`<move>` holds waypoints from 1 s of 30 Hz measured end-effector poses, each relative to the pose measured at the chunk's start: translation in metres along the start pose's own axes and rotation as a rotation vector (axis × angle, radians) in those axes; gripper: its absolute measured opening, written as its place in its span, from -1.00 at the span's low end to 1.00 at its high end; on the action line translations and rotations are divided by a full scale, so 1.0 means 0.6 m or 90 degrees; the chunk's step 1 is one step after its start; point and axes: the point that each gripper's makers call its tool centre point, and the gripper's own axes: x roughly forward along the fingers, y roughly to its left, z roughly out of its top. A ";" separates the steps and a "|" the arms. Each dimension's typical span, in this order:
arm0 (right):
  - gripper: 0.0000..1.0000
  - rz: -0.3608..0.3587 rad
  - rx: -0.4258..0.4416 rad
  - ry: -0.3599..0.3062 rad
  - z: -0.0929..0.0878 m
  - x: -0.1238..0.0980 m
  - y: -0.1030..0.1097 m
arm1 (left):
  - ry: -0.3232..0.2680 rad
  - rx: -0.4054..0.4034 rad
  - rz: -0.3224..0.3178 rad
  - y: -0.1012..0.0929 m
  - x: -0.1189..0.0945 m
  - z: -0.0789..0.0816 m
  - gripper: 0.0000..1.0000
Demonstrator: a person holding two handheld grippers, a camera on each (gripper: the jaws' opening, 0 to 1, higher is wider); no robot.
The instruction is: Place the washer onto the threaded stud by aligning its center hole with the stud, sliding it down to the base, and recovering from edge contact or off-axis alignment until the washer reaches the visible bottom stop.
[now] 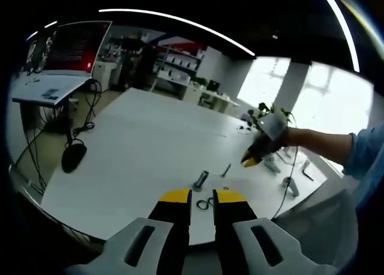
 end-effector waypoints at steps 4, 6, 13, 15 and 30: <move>-0.73 -0.004 -0.006 0.006 0.006 0.003 -0.008 | -0.001 -0.001 0.000 0.000 0.000 0.000 -0.77; -0.73 -0.010 -0.009 0.008 0.011 0.006 -0.017 | -0.001 -0.001 0.000 0.000 0.000 0.000 -0.77; -0.73 -0.016 -0.010 0.016 0.020 0.016 -0.033 | 0.000 -0.001 0.001 0.000 0.001 0.000 -0.77; -0.73 -0.015 -0.006 0.015 0.021 0.019 -0.035 | 0.000 -0.001 0.001 0.001 0.001 0.000 -0.77; -0.73 0.004 -0.006 0.036 0.021 0.039 -0.046 | 0.000 -0.002 0.001 0.001 0.002 0.001 -0.77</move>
